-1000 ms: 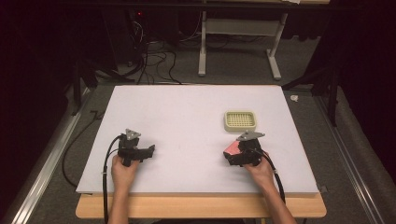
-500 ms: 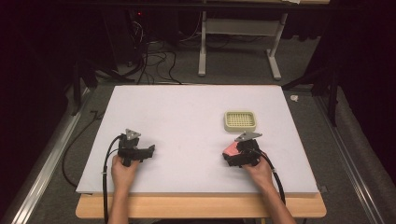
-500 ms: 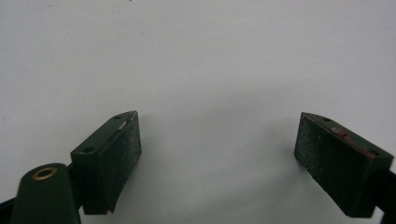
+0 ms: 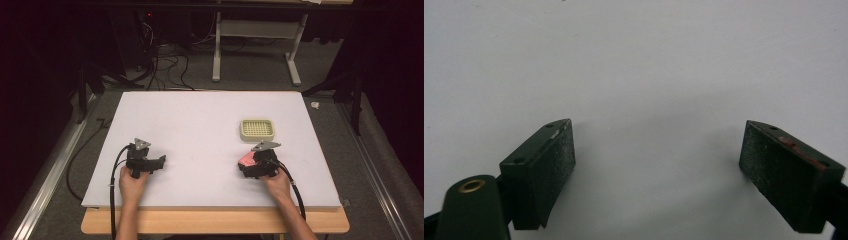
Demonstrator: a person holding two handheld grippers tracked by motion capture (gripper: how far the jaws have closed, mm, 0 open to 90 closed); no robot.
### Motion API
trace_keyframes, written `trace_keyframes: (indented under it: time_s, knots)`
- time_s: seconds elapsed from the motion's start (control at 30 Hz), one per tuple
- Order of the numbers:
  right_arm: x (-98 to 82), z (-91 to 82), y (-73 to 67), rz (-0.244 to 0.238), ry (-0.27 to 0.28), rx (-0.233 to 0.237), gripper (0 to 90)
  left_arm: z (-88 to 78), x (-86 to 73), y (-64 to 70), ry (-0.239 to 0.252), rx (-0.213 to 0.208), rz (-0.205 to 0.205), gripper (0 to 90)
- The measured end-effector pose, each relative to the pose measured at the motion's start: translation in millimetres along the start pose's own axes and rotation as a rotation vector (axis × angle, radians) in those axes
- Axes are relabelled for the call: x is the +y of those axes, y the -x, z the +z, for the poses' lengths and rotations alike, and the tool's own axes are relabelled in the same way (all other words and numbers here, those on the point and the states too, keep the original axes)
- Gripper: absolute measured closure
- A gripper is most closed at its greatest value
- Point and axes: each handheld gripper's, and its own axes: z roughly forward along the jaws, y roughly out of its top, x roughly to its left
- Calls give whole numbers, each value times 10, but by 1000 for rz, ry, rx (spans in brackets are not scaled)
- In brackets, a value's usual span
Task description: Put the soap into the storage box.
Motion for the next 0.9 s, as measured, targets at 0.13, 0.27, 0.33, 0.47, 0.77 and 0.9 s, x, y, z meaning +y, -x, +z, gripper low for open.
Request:
trace_keyframes:
  time_s: [0.13,0.27,0.33,0.47,0.77,0.9]
  knots:
    - [9,-34,6,8,11,7,134,0,0,0,0,0,0,151]
    - [14,-75,24,23,27,14,135,0,0,0,0,0,0,151]
    - [15,-83,27,27,32,17,135,0,0,0,0,0,0,151]
    - [27,-142,42,38,50,25,135,0,0,0,0,0,0,151]
    - [64,-281,107,57,84,35,135,1,0,0,0,0,0,151]
    - [100,-351,138,70,99,42,135,1,0,0,0,0,-1,151]
